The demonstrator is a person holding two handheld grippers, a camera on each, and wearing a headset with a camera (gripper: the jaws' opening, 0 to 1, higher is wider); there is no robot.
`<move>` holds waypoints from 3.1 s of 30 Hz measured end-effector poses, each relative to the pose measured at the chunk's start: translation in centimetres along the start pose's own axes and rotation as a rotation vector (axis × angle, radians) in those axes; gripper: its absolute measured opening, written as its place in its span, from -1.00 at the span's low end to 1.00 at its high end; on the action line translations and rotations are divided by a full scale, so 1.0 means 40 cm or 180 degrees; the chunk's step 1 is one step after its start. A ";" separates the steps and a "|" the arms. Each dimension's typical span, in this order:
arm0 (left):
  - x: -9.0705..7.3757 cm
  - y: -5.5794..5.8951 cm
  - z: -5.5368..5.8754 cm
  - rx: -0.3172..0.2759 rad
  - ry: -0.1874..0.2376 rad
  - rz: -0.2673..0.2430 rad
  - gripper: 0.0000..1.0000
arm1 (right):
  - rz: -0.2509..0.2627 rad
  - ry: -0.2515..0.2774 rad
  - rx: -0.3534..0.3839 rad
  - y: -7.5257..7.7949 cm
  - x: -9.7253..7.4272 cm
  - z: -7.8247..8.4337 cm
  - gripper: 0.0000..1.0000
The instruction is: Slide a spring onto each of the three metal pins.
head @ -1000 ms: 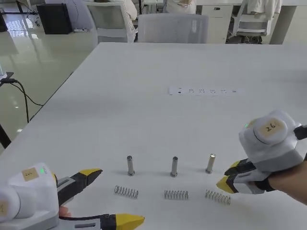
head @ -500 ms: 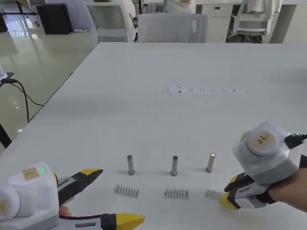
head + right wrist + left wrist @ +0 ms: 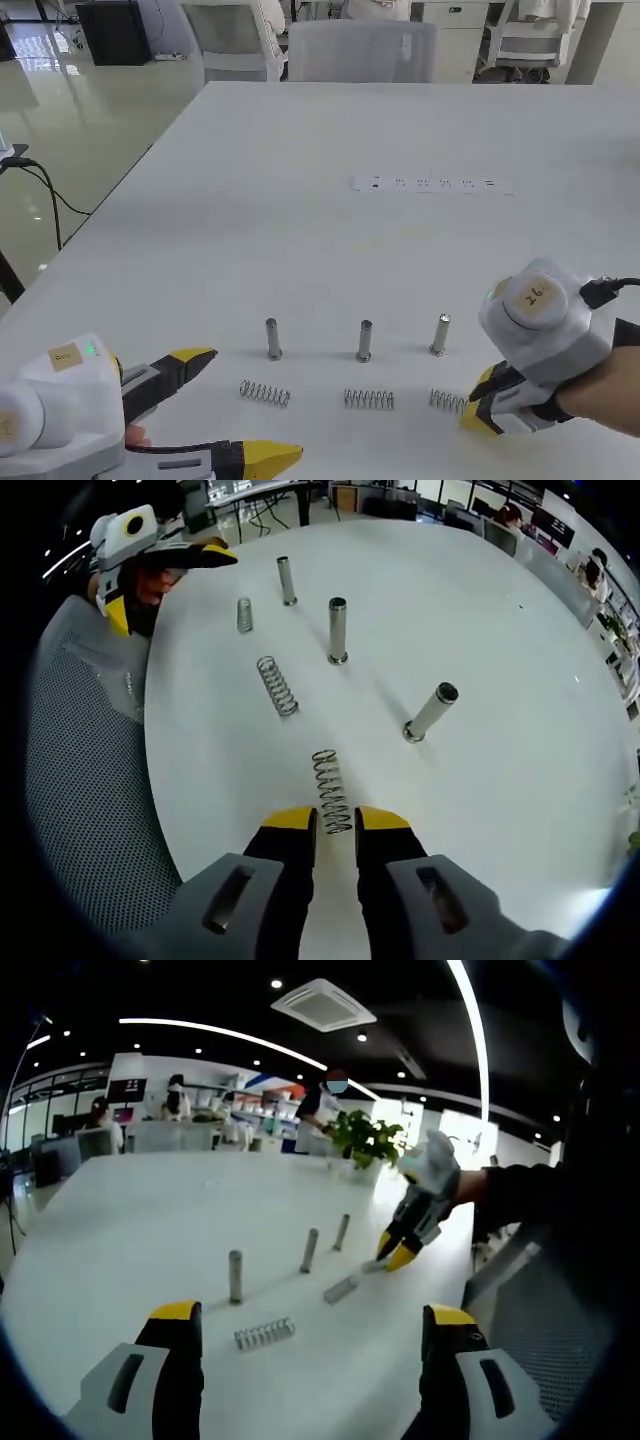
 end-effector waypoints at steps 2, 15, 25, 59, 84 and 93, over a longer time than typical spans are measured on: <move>0.000 -0.001 0.000 -0.0005 0.0004 -0.0003 0.74 | 0.0011 -0.0012 -0.0043 0.000 0.001 0.000 -0.76; 0.000 0.000 0.002 0.0005 -0.0004 0.0012 0.73 | 0.0055 -0.0043 -0.0122 0.000 0.002 0.001 -0.85; 0.000 0.003 0.002 0.0011 -0.0015 0.0053 0.68 | 0.0075 0.0012 -0.0088 -0.006 -0.014 -0.013 -0.85; 0.071 0.044 -0.037 0.0345 -0.0288 0.0766 0.10 | -0.0179 0.0227 -0.0480 -0.074 -0.042 -0.143 -0.85; 0.136 0.080 -0.041 0.0423 -0.0344 0.1092 -0.21 | -0.0388 0.0311 -0.0820 -0.139 -0.035 -0.211 -0.85; 0.141 0.102 -0.038 0.0475 -0.0346 0.1206 -0.34 | -0.0489 0.0303 -0.0959 -0.161 -0.033 -0.218 -0.85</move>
Point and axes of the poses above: the centre of the closed fingertips' face, and the gripper's own axes: x roughly forward along the fingers, y roughly to its right, z roughly out of its underside, the point moved 6 cm from there along -x, roughly backward along the fingers, and after that the axes turned 9 degrees about y, right-handed, at the moved point
